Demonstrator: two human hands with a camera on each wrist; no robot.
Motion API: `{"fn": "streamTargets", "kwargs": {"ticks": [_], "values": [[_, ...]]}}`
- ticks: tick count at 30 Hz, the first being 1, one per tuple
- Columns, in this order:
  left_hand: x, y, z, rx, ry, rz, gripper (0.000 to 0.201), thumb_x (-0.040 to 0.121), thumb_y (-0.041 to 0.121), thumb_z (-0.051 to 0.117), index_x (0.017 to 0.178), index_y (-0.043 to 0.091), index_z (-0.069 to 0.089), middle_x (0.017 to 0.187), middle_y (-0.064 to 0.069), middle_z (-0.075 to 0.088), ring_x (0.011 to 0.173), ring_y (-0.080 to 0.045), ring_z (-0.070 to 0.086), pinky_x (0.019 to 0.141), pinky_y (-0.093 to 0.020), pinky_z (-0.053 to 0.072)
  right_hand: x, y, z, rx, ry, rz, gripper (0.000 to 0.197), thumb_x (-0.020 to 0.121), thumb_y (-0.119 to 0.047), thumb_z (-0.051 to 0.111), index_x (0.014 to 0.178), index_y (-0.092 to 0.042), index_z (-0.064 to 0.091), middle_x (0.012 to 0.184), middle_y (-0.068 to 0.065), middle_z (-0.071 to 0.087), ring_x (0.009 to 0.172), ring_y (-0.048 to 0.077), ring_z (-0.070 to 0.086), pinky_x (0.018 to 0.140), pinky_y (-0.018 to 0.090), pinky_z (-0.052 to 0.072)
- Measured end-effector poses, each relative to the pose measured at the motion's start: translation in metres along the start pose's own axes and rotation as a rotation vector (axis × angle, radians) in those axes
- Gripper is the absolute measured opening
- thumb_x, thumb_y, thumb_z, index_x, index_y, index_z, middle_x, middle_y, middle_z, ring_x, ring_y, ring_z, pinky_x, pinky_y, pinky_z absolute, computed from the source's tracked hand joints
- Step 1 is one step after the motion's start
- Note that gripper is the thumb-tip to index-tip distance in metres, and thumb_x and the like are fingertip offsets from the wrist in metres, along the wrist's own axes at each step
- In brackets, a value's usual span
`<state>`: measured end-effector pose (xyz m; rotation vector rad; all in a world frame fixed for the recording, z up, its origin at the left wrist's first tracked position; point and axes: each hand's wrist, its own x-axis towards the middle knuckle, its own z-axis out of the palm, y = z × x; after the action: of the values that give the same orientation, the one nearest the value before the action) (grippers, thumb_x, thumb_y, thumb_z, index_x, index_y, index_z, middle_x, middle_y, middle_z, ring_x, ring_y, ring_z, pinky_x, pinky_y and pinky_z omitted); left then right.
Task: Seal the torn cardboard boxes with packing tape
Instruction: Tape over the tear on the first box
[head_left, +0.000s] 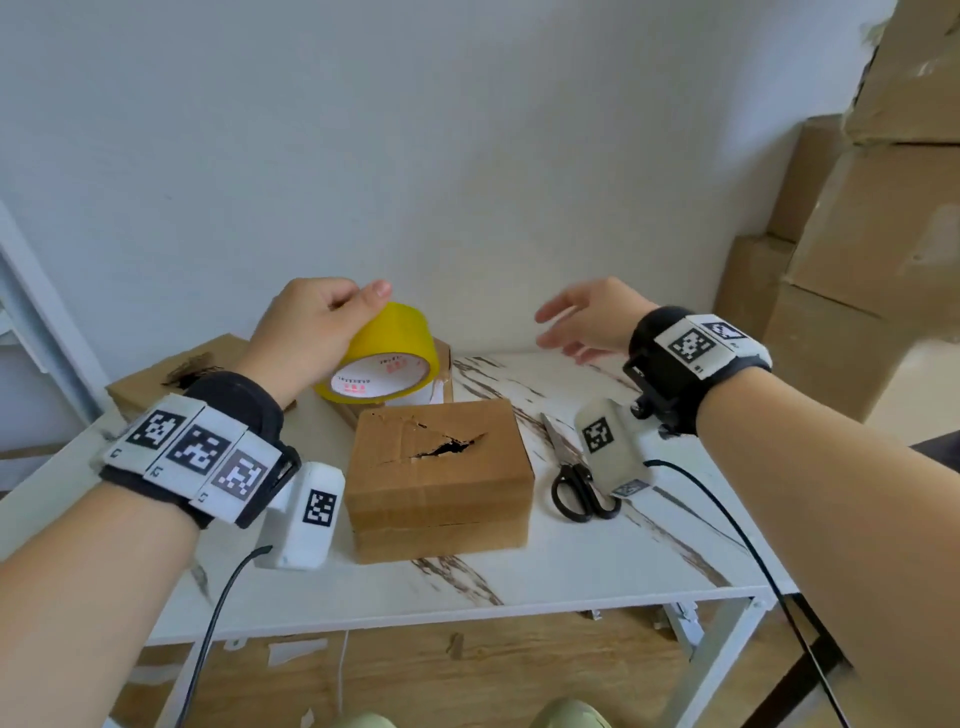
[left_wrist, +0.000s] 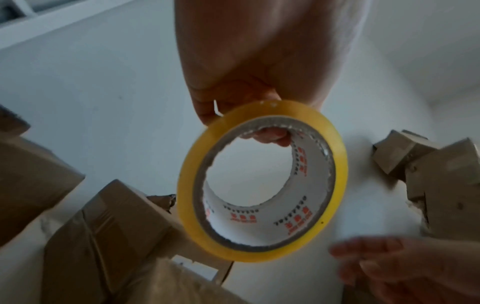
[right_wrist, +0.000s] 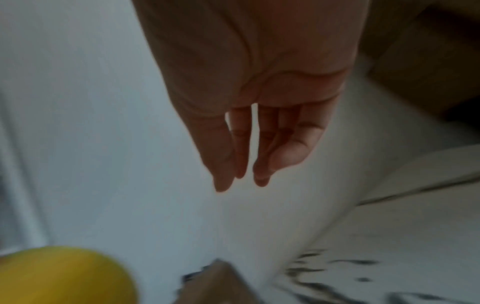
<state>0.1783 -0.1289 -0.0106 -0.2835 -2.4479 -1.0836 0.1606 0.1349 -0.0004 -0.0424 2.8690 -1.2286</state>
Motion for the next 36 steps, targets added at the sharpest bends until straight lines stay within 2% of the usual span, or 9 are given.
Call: {"fn": "streamTargets", "kwargs": {"ticks": [2, 5, 9, 13, 17, 21, 27, 33, 36], "values": [[0.001, -0.003, -0.004, -0.155, -0.047, -0.046, 0.072, 0.083, 0.063, 0.05, 0.077, -0.009, 0.055, 0.069, -0.011, 0.045, 0.064, -0.026, 0.045, 0.066, -0.032, 0.037, -0.008, -0.037, 0.014, 0.004, -0.142, -0.168, 0.053, 0.079, -0.012, 0.073, 0.127, -0.024, 0.054, 0.111, -0.001, 0.062, 0.074, 0.01, 0.062, 0.059, 0.02, 0.052], [0.0, -0.003, -0.01, -0.378, -0.031, -0.167, 0.051, 0.073, 0.065, 0.056, 0.08, 0.016, 0.068, 0.094, -0.015, 0.066, 0.092, -0.034, 0.063, 0.09, -0.043, 0.048, -0.013, -0.075, 0.04, -0.078, -0.275, -0.296, 0.068, 0.075, -0.009, 0.076, 0.134, -0.024, 0.047, 0.119, -0.001, 0.058, 0.066, 0.011, 0.062, 0.051, 0.019, 0.049], [-0.004, 0.0, -0.015, -0.335, -0.08, -0.186, 0.045, 0.078, 0.045, 0.069, 0.09, 0.002, 0.065, 0.086, -0.014, 0.065, 0.078, -0.023, 0.061, 0.068, -0.029, 0.047, -0.012, -0.095, 0.061, -0.203, -0.116, -0.397, 0.052, 0.071, -0.013, 0.078, 0.12, -0.018, 0.059, 0.117, -0.001, 0.06, 0.069, 0.011, 0.056, 0.057, 0.023, 0.053], [-0.008, -0.001, -0.024, -0.316, -0.209, -0.232, 0.039, 0.075, 0.039, 0.072, 0.095, 0.007, 0.067, 0.086, -0.007, 0.069, 0.074, -0.016, 0.063, 0.066, -0.025, 0.047, -0.009, -0.102, 0.065, -0.245, -0.035, -0.448, 0.049, 0.068, -0.009, 0.076, 0.114, -0.021, 0.063, 0.114, -0.002, 0.061, 0.068, 0.008, 0.052, 0.063, 0.025, 0.047], [-0.012, -0.006, -0.032, -0.377, -0.284, -0.193, 0.044, 0.063, 0.047, 0.067, 0.09, 0.013, 0.066, 0.086, -0.003, 0.066, 0.081, -0.017, 0.06, 0.074, -0.029, 0.047, -0.007, -0.102, 0.062, -0.247, -0.005, -0.445, 0.051, 0.071, -0.008, 0.074, 0.118, -0.024, 0.062, 0.108, -0.008, 0.058, 0.076, 0.01, 0.053, 0.071, 0.024, 0.043], [-0.015, -0.016, -0.041, -0.461, -0.351, -0.168, 0.025, 0.079, 0.036, 0.065, 0.093, 0.015, 0.065, 0.097, -0.006, 0.068, 0.095, -0.02, 0.061, 0.099, -0.039, 0.044, -0.002, -0.098, 0.053, -0.07, -0.016, -0.388, 0.052, 0.075, -0.001, 0.07, 0.122, -0.021, 0.061, 0.111, -0.004, 0.061, 0.062, 0.007, 0.058, 0.059, 0.016, 0.051], [-0.009, -0.003, -0.032, -0.574, -0.187, -0.152, 0.015, 0.092, 0.022, 0.055, 0.098, 0.011, 0.064, 0.1, -0.009, 0.066, 0.094, -0.02, 0.06, 0.094, -0.036, 0.048, 0.002, -0.107, 0.066, 0.043, 0.142, -0.388, 0.048, 0.077, -0.001, 0.066, 0.121, -0.019, 0.064, 0.118, -0.001, 0.066, 0.1, 0.015, 0.062, 0.092, 0.029, 0.05], [-0.003, -0.007, -0.03, -0.572, -0.048, -0.183, 0.013, 0.092, 0.026, 0.056, 0.091, 0.016, 0.065, 0.093, -0.007, 0.067, 0.085, -0.018, 0.06, 0.087, -0.034, 0.049, 0.001, -0.114, 0.067, 0.074, 0.207, -0.44, 0.034, 0.08, 0.001, 0.061, 0.107, -0.016, 0.072, 0.099, 0.0, 0.07, 0.084, 0.009, 0.057, 0.08, 0.022, 0.047], [-0.007, -0.007, -0.029, -0.629, -0.072, -0.187, 0.015, 0.095, 0.021, 0.052, 0.093, 0.016, 0.065, 0.091, -0.003, 0.067, 0.081, -0.011, 0.062, 0.079, -0.025, 0.051, 0.003, -0.113, 0.065, 0.027, 0.174, -0.438, 0.04, 0.082, 0.006, 0.052, 0.111, -0.016, 0.071, 0.109, 0.001, 0.07, 0.092, 0.012, 0.06, 0.085, 0.024, 0.048]]}}
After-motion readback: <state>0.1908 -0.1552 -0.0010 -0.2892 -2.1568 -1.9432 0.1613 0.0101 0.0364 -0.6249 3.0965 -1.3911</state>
